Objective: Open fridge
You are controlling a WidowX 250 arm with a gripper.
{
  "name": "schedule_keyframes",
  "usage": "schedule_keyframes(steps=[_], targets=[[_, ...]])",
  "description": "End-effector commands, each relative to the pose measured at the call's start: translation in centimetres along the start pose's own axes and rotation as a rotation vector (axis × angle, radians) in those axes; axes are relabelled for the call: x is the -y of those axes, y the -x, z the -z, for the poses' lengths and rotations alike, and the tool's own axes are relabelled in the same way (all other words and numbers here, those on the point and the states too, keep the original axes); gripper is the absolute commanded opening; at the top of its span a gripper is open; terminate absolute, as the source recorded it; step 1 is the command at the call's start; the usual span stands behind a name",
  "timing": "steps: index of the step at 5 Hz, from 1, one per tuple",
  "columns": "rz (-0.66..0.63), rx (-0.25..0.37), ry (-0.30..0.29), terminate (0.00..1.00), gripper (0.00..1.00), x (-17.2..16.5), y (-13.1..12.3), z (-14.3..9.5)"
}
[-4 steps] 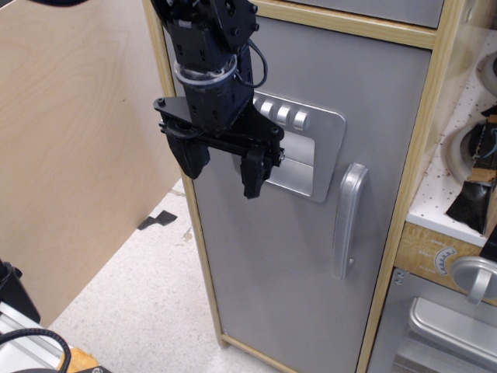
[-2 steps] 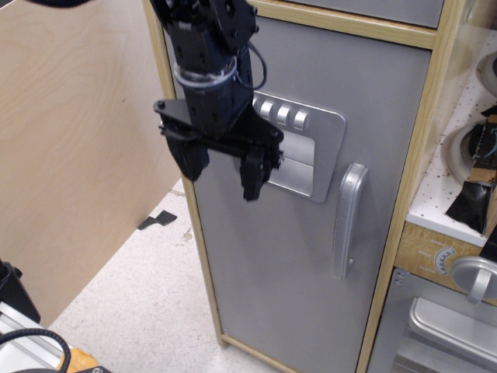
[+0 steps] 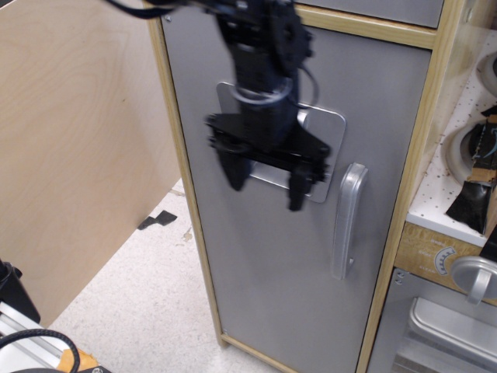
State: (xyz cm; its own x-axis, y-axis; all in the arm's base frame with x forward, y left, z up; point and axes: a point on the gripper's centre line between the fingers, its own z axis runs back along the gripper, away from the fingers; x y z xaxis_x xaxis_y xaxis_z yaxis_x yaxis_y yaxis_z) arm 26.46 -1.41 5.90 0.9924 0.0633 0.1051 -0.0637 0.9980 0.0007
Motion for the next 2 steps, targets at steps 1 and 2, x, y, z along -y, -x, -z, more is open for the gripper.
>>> schedule_keyframes(steps=[1,2], targets=[[0.019,0.177,0.044,0.00,1.00,3.2,-4.7,2.3],[0.010,0.227,0.056,0.00,1.00,4.1,-5.4,3.7]])
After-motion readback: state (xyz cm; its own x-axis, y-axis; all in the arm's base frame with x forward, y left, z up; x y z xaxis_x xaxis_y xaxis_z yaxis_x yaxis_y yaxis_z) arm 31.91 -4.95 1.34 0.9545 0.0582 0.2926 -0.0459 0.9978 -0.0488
